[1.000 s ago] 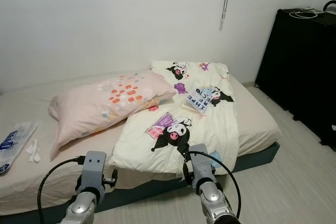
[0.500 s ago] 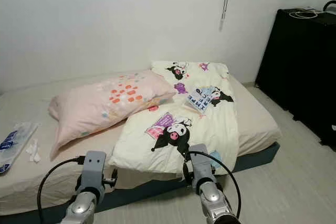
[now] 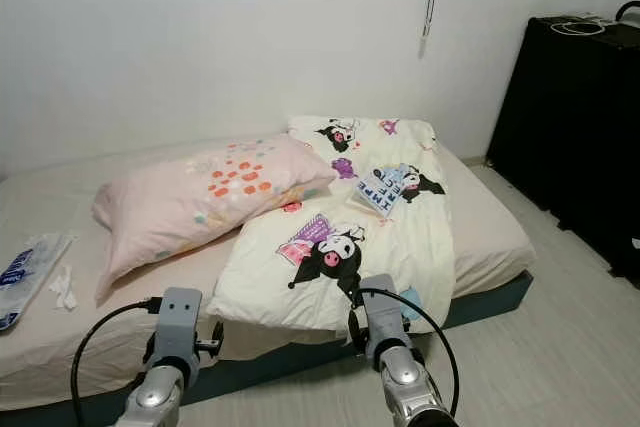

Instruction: Clean up the room

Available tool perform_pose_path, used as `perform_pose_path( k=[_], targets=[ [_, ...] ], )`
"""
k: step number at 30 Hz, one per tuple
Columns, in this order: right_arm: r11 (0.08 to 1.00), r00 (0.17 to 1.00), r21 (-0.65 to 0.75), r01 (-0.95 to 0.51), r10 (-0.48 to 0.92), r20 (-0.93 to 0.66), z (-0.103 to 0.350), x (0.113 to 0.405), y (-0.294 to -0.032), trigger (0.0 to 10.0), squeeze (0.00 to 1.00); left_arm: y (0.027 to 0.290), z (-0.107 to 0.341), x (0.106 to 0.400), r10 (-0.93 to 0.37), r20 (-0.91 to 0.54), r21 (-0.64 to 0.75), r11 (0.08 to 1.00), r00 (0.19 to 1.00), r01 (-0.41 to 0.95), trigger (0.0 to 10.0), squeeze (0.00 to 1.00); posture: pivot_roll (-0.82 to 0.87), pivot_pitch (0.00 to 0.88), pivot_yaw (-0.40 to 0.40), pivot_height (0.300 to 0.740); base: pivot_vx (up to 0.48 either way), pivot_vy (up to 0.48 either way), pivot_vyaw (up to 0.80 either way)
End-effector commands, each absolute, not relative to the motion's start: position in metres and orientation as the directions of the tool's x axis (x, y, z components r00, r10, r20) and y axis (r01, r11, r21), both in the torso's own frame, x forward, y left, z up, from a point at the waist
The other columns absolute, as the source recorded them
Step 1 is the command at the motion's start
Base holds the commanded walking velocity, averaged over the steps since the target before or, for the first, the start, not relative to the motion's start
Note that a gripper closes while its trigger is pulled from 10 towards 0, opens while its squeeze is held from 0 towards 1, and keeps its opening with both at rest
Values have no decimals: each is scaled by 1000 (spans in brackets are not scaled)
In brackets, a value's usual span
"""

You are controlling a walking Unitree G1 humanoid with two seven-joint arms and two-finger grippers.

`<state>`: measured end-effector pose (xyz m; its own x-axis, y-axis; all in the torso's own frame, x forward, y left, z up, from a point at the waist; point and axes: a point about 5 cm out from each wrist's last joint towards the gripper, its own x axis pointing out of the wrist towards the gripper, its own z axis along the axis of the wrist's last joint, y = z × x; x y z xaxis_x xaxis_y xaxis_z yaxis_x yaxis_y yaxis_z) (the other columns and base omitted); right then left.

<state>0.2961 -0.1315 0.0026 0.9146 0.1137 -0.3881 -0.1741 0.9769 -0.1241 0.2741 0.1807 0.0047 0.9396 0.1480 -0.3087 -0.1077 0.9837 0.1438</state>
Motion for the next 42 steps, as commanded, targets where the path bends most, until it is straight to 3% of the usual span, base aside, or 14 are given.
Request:
perform_pose_path(
  k=[1, 14, 42],
  targets=[
    [975, 916, -126, -180, 120, -382, 4, 297, -129, 10000, 0, 183, 5, 275, 156, -313, 145, 983, 937, -116, 10000, 0, 21, 0, -6, 740, 0, 0, 0],
    [971, 915, -140, -192, 126, -383, 4, 298, -128, 10000, 0, 183, 5, 275, 155, -314, 151, 982, 937, -113, 10000, 0, 22, 0, -5, 740, 0, 0, 32],
    [969, 914, -146, -198, 129, -384, 3, 297, -127, 10000, 0, 184, 7, 275, 152, -302, 151, 982, 941, -110, 10000, 0, 23, 0, -2, 740, 0, 0, 800]
  ],
)
